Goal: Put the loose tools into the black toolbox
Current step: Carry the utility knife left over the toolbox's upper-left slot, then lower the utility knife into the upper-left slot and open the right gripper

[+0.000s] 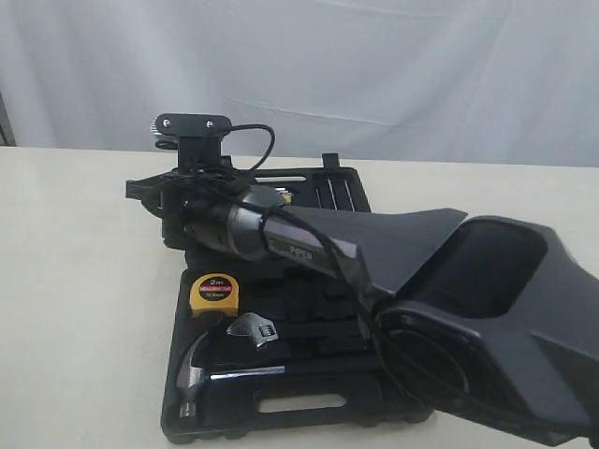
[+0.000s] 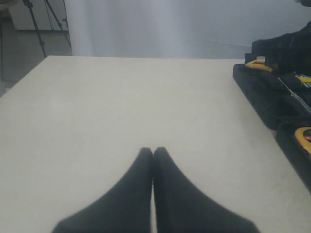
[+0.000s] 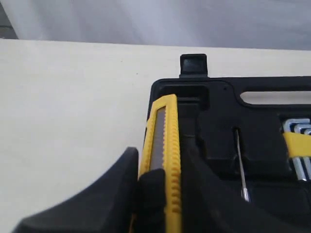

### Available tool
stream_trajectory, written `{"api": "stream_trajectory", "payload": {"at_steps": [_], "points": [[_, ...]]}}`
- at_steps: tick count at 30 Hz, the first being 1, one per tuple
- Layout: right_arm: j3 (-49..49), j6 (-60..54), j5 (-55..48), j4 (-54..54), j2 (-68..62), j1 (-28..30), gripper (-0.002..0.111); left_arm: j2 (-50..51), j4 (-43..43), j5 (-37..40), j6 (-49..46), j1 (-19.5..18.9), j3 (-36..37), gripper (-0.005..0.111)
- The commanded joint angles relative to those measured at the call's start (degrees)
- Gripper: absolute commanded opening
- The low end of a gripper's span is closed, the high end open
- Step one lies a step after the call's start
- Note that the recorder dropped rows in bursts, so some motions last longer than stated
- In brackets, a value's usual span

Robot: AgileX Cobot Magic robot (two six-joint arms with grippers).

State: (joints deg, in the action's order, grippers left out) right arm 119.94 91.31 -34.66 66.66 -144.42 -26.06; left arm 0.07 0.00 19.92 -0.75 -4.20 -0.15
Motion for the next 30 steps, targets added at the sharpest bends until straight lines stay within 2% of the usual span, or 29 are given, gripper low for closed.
{"api": "stream_trajectory", "payload": {"at_steps": [1,7,18,24,30], "points": [[2.73,-0.19,-3.12,0.02,-2.38,-0.02,-0.001,-0.07,0.00,-0.31,0.33,0.27,0.15,0.000],[3.33,-1.81,-0.40,-7.43,-3.75,0.84,-0.001,-0.07,0.00,-0.31,0.33,0.27,0.15,0.000],[3.33,-14.07,-3.71,-20.50,-3.95,2.52,-0.001,-0.07,0.00,-0.31,0.33,0.27,0.15,0.000],[3.33,-17.83,-3.17,-21.70,-3.95,3.62,-0.001,-0.07,0.00,-0.31,0.33,0.27,0.15,0.000],[3.33,-24.38,-1.56,-28.30,-3.95,3.94,-0.001,-0.07,0.00,-0.31,0.33,0.27,0.15,0.000]]}}
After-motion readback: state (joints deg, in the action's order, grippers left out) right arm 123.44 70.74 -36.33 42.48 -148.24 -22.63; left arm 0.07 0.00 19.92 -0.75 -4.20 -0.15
